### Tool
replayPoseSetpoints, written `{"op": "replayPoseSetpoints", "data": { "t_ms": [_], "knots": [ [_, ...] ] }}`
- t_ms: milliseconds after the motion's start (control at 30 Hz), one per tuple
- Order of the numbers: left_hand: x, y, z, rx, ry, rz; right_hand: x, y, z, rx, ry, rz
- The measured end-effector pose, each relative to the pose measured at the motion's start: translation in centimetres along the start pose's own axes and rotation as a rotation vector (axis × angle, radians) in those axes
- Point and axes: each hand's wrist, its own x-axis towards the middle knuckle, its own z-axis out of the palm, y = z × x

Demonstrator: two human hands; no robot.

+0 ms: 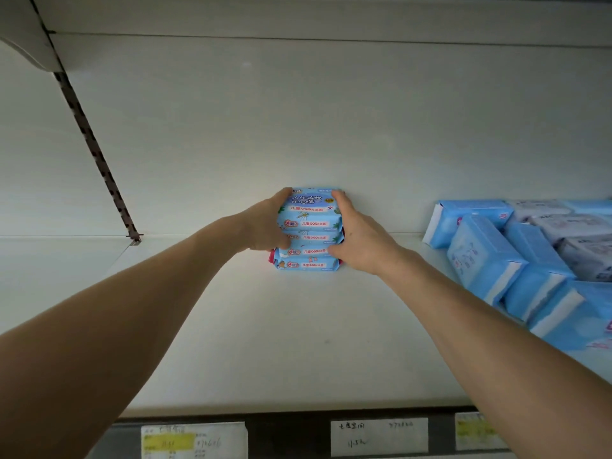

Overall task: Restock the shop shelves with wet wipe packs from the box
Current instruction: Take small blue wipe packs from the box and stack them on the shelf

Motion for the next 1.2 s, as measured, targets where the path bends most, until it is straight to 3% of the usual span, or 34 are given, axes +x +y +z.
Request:
{"op": "replayPoseSetpoints", "data": {
  "t_ms": [200, 367, 567, 767, 833, 967, 1100, 1200],
  "knots": [
    [-0.1, 0.1, 0.1, -0.095, -0.016, -0.007, 0.1, 0.2, 0.6, -0.092, 0.056, -0.013],
    [-0.9, -0.1, 0.3, -0.743, -0.007, -0.198, -0.4, 0.9, 0.1, 0.431, -0.109, 0.229],
    [-0.6, 1.1, 2.0, -1.137, 0.072, -0.364, 0.2, -0.8, 0.7, 0.707, -0.218, 0.362],
    [-0.6, 1.6, 1.8, -1.091, 0.093, -0.398, 0.1, -2.1, 0.5, 0.640, -0.233, 0.395],
    [-1.0, 1.5, 1.4, -0.964, 0.120, -0.390, 0.0, -2.2, 0.0, 0.610, -0.159, 0.367],
    [-0.9, 1.4, 1.1, -0.738, 0.148, -0.201, 0.3, -1.8, 0.1, 0.398, 0.138, 0.140],
    [-0.7, 1.4, 1.5, -0.542, 0.120, -0.096, 0.2, -2.4, 0.2, 0.215, 0.161, 0.066],
    [-0.6, 1.7, 2.0, -0.321, 0.190, -0.064, 0.0, -2.7, 0.3, 0.124, 0.175, 0.065]
  ]
}}
